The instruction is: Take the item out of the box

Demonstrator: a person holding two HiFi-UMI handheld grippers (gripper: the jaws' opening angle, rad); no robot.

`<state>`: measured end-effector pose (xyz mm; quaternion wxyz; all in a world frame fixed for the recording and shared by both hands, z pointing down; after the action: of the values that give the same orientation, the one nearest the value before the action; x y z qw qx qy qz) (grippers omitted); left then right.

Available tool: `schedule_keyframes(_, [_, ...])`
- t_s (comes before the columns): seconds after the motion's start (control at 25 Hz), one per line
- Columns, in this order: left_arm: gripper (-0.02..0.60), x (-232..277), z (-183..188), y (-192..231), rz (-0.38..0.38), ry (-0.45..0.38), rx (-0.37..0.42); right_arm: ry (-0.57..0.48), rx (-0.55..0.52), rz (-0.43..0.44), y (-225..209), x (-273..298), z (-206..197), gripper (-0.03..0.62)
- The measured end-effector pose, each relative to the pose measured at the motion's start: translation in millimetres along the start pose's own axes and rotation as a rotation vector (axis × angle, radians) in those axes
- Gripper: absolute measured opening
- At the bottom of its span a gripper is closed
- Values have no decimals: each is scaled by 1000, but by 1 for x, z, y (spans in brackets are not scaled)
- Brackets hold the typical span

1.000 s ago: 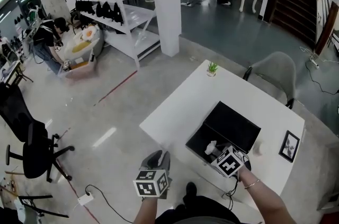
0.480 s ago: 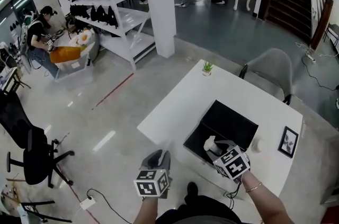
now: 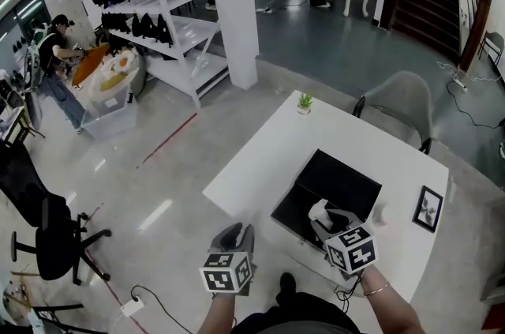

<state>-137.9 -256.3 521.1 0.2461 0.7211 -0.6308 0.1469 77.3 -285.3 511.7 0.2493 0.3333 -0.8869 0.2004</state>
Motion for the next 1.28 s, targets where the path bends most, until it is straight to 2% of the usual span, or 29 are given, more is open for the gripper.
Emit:
schedule_keyframes(0.16, [81,-1,0,-2,-6,-2,7,-78,50,-11,0,-10,5,139])
schedule_keyframes(0.6, [81,-6,-4,-6,-6,-4,21,-197,163,-42,-4,-31,2,140])
schedule_keyframes(1.0, [81,-9,-5,-9,-10,-6,17,-296,127,-100,0,-46,10,138])
schedule_keyframes(1.28, [81,-9,-7,-13,-16,-6,21,-321,113,-121,1,-52,9,132])
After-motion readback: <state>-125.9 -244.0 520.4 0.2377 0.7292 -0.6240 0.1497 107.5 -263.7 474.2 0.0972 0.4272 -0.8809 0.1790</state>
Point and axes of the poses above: the fingertips, and each gripper's own axes: x forward along the fingers, y to its left, z out of its top, the point moved 4 cm from there along -x, backward along the fingers, and after that the axes turned 11 degrees about z, right-handed, at the moved point
